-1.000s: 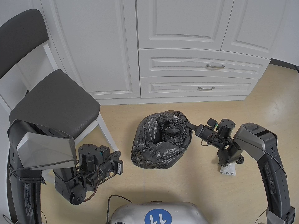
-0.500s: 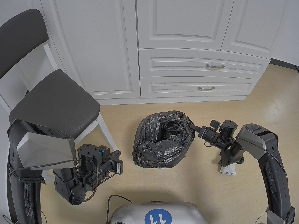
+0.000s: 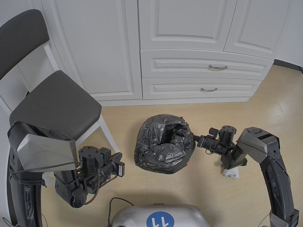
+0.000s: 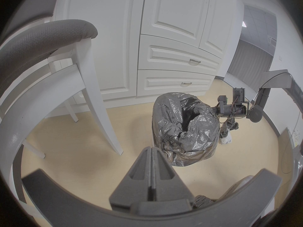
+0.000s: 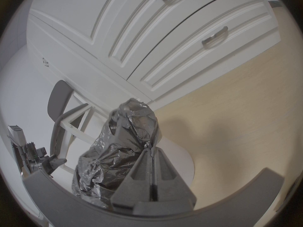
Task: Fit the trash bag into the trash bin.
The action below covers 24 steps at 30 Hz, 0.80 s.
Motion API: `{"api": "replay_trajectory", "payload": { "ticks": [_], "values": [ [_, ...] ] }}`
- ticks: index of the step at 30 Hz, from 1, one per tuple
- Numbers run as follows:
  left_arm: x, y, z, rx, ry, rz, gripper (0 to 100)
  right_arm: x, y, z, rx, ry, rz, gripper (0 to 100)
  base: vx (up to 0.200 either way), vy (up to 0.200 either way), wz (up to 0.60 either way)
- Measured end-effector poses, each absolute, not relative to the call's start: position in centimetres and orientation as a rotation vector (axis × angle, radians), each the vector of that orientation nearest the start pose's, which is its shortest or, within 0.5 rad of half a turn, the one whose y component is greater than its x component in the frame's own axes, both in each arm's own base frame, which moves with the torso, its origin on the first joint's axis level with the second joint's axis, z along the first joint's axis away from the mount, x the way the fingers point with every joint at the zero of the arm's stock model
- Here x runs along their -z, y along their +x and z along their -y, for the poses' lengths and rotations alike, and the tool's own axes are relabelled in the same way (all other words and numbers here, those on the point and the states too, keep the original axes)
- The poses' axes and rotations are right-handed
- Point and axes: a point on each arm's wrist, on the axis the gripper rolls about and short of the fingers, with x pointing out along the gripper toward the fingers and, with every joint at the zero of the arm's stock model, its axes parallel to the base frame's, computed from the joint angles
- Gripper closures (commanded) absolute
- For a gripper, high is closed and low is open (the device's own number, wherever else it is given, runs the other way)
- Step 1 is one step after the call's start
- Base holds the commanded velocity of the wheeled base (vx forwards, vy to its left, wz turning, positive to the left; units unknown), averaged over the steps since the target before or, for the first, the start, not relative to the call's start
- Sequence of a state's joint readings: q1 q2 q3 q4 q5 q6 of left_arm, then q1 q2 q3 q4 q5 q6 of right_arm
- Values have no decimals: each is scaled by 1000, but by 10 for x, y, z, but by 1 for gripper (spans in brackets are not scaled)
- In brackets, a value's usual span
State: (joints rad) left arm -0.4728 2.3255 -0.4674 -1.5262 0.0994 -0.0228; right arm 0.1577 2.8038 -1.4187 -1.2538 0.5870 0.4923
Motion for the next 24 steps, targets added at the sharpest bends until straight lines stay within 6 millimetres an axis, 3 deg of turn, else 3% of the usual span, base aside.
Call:
{"api": "replay_trajectory", "payload": {
  "ticks": [9,24],
  "values": [
    [5,291,146,366,72,-325,100,76,482,-95,-702,465,-345,100,0,0,0],
    [7,293,146,364,82,-327,100,75,502,-108,-705,390,-351,100,0,0,0]
  ]
}}
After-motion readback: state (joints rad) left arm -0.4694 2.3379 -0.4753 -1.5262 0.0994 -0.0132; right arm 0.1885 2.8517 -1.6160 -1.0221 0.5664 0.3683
